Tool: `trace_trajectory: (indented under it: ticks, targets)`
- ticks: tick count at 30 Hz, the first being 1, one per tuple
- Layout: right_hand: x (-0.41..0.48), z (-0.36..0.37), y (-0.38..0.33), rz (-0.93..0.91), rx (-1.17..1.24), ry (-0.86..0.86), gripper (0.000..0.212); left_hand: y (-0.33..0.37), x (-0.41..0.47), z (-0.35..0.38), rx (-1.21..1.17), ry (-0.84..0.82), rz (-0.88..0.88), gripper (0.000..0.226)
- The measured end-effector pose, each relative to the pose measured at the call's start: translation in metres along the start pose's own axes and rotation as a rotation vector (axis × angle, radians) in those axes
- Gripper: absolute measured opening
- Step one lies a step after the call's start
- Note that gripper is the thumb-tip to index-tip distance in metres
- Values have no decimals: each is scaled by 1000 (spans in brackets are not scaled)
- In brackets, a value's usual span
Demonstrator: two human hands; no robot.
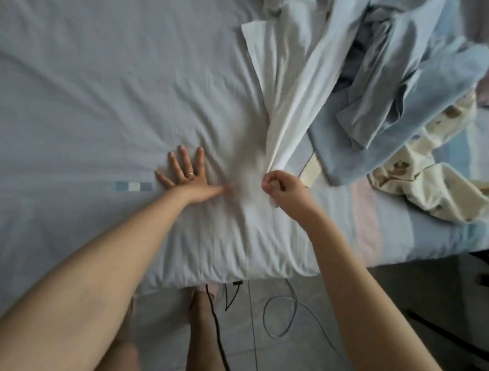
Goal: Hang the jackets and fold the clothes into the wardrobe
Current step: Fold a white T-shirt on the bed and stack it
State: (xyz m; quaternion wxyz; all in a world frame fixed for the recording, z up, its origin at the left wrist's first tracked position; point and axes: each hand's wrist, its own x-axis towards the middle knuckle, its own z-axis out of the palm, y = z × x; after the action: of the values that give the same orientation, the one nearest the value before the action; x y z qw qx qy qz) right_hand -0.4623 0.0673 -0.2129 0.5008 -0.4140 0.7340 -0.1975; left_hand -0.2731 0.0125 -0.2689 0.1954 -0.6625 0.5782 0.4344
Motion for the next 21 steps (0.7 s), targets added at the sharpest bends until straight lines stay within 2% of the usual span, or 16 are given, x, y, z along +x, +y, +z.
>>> trace_trajectory:
  ticks: [1,3,4,5,7,9,10,13,16,18,20,21]
  targets:
    - [-21,3,-14,-22,32,-135,17,4,-9,-7,-286,-32,4,124]
    - [-64,7,-41,-48,75,-382,15,13,-46,-24,-997,-265,-3,104]
    - [-87,9,-61,-80,103,-469,15,14,-77,-36,-1208,-435,15,89]
    - [-99,10,-64,-102,132,-524,16,20,-96,-32,-1355,-528,63,76]
    - [-136,15,-101,-158,146,-547,11,15,-154,-49,-1329,-464,133,51]
    - [-166,26,-131,-209,116,-484,4,2,-192,-61,-1312,-209,153,48]
    - [-178,28,-145,-237,119,-422,8,-5,-209,-75,-1335,-141,166,50]
    - [-210,18,-188,-318,73,-286,40,-26,-266,-138,-1362,73,302,44]
    - [-217,6,-224,-531,-198,-145,87,-36,-304,-196,-1242,144,490,21]
    - [-210,14,-249,-607,-249,-111,104,-39,-319,-221,-1191,190,549,5]
    - [-202,28,-277,-575,-239,-76,99,-35,-339,-244,-1217,181,584,17]
    - [-197,36,-287,-532,-195,-62,83,-34,-348,-250,-1248,151,600,19]
